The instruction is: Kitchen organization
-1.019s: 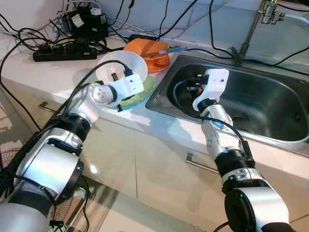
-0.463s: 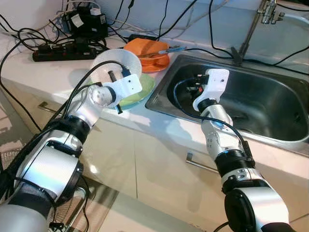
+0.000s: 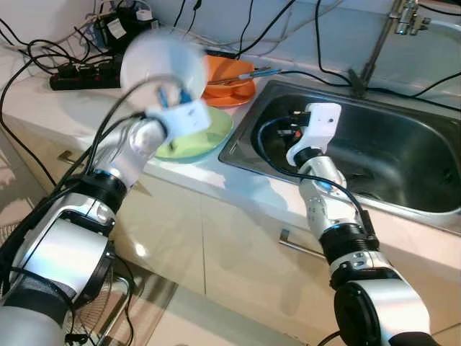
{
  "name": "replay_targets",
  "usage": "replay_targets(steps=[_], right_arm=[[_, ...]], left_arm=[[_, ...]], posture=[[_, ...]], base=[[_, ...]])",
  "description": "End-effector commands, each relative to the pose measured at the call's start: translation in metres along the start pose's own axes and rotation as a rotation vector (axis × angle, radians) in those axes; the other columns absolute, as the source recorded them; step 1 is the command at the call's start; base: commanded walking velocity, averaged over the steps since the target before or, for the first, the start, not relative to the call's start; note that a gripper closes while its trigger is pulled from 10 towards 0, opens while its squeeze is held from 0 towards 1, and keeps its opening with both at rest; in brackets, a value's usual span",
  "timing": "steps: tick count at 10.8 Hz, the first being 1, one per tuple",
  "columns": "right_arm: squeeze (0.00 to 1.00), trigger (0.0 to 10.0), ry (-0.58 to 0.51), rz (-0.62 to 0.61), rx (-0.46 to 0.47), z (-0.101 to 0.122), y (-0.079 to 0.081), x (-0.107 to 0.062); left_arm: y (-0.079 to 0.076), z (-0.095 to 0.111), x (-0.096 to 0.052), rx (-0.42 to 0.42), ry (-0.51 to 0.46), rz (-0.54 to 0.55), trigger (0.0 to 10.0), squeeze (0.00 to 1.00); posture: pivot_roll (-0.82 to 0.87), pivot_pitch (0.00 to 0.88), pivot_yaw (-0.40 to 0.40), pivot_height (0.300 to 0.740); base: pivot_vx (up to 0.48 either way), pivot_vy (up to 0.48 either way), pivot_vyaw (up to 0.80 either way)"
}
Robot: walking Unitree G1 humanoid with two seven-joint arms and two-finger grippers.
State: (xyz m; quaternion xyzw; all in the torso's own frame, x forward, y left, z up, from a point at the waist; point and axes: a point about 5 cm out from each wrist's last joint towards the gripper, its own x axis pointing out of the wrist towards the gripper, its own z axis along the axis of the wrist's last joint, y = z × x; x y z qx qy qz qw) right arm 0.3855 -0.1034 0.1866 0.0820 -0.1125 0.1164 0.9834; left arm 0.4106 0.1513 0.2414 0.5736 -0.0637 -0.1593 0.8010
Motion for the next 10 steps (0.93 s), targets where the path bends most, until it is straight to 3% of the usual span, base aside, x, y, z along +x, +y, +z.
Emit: replay_targets(steps=[1,2,3,5,7,8,10], right_arm=[[0.00,10.0,-0.003,-0.008,0.010,0.002,-0.002,0.001],[0.23,10.0,-0.021,-0.007,0.013,0.008,-0.004,0.002],[1.00,10.0,-0.039,-0.004,0.026,0.013,-0.006,0.004],[1.00,10.0,-0.104,0.006,0.042,0.035,-0.010,0.010],[1.00,10.0,-0.140,0.039,0.090,0.047,-0.006,0.011],[0.00,10.0,-0.128,0.107,0.126,0.050,-0.001,0.011],[0.00,10.0,-0.100,0.196,0.112,0.047,0.010,0.007]], left_arm=[[0.009,0.016,0.001,0.043,-0.081,0.056,10.0,0.00],[0.005,0.025,0.001,0.051,-0.133,0.060,10.0,0.00],[0.000,0.030,0.001,0.053,-0.164,0.047,10.0,0.00],[-0.023,0.042,0.001,0.051,-0.219,-0.014,10.0,0.00],[-0.032,0.048,0.002,0.042,-0.243,-0.043,10.0,0.00],[-0.034,0.054,0.002,0.041,-0.265,-0.050,10.0,0.00],[-0.035,0.060,0.004,0.045,-0.275,-0.055,10.0,0.00]], posture=[[0.23,0.000,-0.008,0.740],[0.23,0.000,-0.007,0.740],[0.22,0.000,-0.007,0.740],[0.21,0.000,0.000,0.740],[0.20,0.000,0.005,0.740],[0.20,0.000,0.008,0.740],[0.20,0.000,0.007,0.740]], base=[[0.000,0.000,0.00],[0.000,0.000,0.00],[0.000,0.000,0.00],[0.000,0.000,0.00],[0.000,0.000,0.00],[0.000,0.000,0.00],[0.000,0.000,0.00]])
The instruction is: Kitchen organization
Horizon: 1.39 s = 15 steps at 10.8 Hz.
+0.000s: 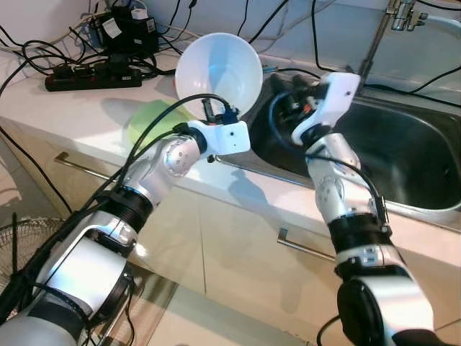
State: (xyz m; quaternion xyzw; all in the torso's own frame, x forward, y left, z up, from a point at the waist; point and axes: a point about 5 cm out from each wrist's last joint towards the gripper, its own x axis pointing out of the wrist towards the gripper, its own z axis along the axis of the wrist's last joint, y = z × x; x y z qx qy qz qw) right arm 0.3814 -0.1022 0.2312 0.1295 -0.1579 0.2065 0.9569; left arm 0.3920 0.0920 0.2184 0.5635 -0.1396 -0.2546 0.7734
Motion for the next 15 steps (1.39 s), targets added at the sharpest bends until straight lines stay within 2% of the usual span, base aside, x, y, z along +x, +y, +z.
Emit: replay_targets(steps=[1,7,13,15], right_arm=[[0.00,10.0,0.004,0.039,0.010,0.001,0.007,0.000],[0.00,10.0,0.028,0.048,0.013,0.000,0.010,-0.001],[0.00,10.0,-0.005,-0.120,0.021,0.007,-0.010,-0.001],[0.00,10.0,0.018,-0.104,0.038,0.002,-0.008,-0.001]], left_arm=[[0.006,0.011,0.002,0.022,-0.044,0.012,10.0,0.00],[0.004,0.024,0.002,0.037,-0.116,0.023,10.0,0.00],[0.004,0.025,0.001,0.033,-0.118,0.037,10.0,0.00],[0.004,0.025,0.000,0.032,-0.122,0.036,10.0,0.00]], posture=[[0.20,0.000,0.007,0.740],[0.20,0.000,0.000,0.740],[0.20,0.000,-0.003,0.740],[0.21,0.000,-0.005,0.740]], base=[[0.000,0.000,0.00],[0.000,0.000,0.00],[0.000,0.000,0.00],[0.000,0.000,0.00]])
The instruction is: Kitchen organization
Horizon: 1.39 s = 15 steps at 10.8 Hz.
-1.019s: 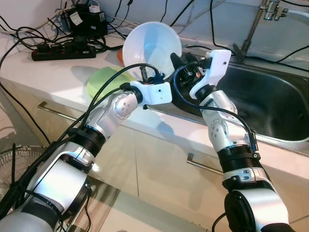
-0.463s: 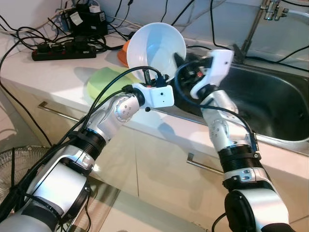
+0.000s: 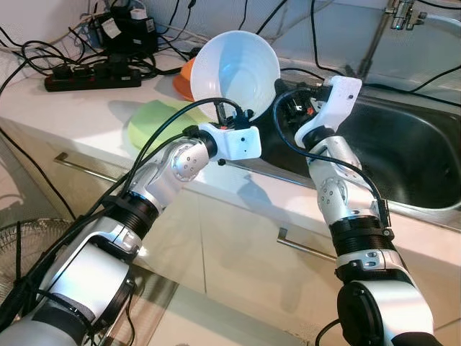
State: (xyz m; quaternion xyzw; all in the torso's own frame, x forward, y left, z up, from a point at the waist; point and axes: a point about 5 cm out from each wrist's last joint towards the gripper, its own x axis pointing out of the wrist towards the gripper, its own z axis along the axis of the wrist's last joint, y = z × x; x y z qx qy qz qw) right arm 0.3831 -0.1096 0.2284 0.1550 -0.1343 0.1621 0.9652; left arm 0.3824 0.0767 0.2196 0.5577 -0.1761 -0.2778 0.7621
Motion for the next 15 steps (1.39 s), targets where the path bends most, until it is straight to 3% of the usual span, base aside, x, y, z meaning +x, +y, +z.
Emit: replay_targets(steps=[1,6,7,8,9,15], right_arm=[[0.00,10.0,0.004,0.026,0.052,-0.001,0.004,0.002],[0.00,10.0,0.028,0.061,0.116,-0.008,0.013,0.003],[0.00,8.7,0.027,0.062,0.116,-0.009,0.013,0.003],[0.00,6.7,0.026,0.060,0.116,-0.008,0.013,0.003],[0.00,0.0,0.022,0.057,0.117,-0.008,0.013,0.003],[0.00,0.0,0.023,0.056,0.111,-0.007,0.011,0.004]], left_arm=[[0.008,0.008,0.001,0.015,-0.038,0.031,10.0,0.00],[0.000,0.018,0.001,0.016,-0.093,-0.003,10.0,0.00],[-0.001,0.019,0.001,0.016,-0.102,-0.008,10.0,0.00],[-0.002,0.020,0.001,0.015,-0.104,-0.012,10.0,0.00],[-0.004,0.021,0.001,0.018,-0.116,-0.023,10.0,0.00],[-0.001,0.024,-0.001,0.073,-0.137,-0.011,10.0,0.00]], posture=[[0.21,0.000,-0.004,0.740],[0.21,0.000,-0.008,0.740],[0.22,0.000,-0.008,0.740],[0.22,0.000,-0.008,0.740],[0.22,0.000,-0.008,0.740],[0.21,0.000,-0.010,0.740]], base=[[0.000,0.000,0.00],[0.000,0.000,0.00],[0.000,0.000,0.00],[0.000,0.000,0.00],[0.000,0.000,0.00],[0.000,0.000,0.00]])
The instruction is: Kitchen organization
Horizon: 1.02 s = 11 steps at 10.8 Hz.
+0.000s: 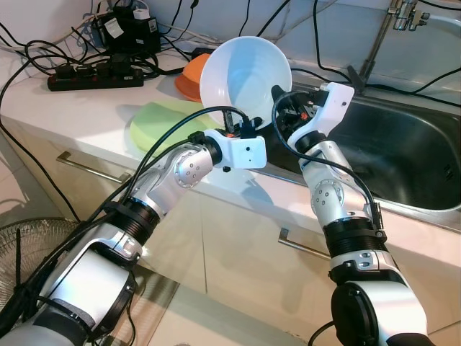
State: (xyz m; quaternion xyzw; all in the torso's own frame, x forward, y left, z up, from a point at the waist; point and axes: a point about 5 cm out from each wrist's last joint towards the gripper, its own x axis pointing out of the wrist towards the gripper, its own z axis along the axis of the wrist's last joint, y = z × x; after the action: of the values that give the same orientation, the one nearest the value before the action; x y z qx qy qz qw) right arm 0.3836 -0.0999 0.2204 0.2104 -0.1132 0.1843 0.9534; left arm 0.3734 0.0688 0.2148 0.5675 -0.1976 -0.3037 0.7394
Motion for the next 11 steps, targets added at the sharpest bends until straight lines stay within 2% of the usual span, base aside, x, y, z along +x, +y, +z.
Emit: replay_targets(steps=[1,2,3,6,7,8,11], right_arm=[[0.00,0.0,0.002,0.035,-0.012,0.002,0.006,0.004],[0.00,0.0,0.005,0.037,-0.011,0.001,0.007,0.004],[0.00,0.0,0.010,0.036,-0.012,0.001,0.007,0.004],[0.00,0.0,0.023,0.028,-0.013,-0.002,0.006,0.004],[0.00,0.0,0.025,0.019,-0.013,-0.003,0.005,0.003],[0.00,0.0,0.027,-0.025,-0.016,-0.004,0.000,0.003],[0.00,0.0,0.013,-0.245,-0.023,0.000,-0.026,0.003]], left_arm=[[0.008,0.013,0.002,0.054,-0.062,0.018,10.0,0.00],[0.009,0.012,0.002,0.055,-0.059,0.020,10.0,0.24],[0.010,0.012,0.002,0.061,-0.057,0.025,10.0,1.00],[0.013,0.012,0.002,0.124,-0.047,0.028,10.0,1.00],[0.014,0.013,0.002,0.122,-0.048,0.031,10.0,1.00],[0.016,0.015,0.002,0.112,-0.063,0.046,10.0,1.00],[0.016,0.028,0.001,0.006,-0.152,0.093,10.0,1.00]], posture=[[0.21,0.000,-0.013,0.740],[0.22,0.000,-0.015,0.740],[0.22,0.000,-0.016,0.740],[0.22,0.000,-0.018,0.740],[0.22,0.000,-0.019,0.740],[0.22,0.000,-0.018,0.740],[0.22,0.000,-0.017,0.740]], base=[[0.000,0.000,0.00],[0.000,0.000,0.00],[0.000,0.000,0.00],[0.000,0.000,0.00],[0.000,0.000,0.00],[0.000,0.000,0.00],[0.000,0.000,0.00]])
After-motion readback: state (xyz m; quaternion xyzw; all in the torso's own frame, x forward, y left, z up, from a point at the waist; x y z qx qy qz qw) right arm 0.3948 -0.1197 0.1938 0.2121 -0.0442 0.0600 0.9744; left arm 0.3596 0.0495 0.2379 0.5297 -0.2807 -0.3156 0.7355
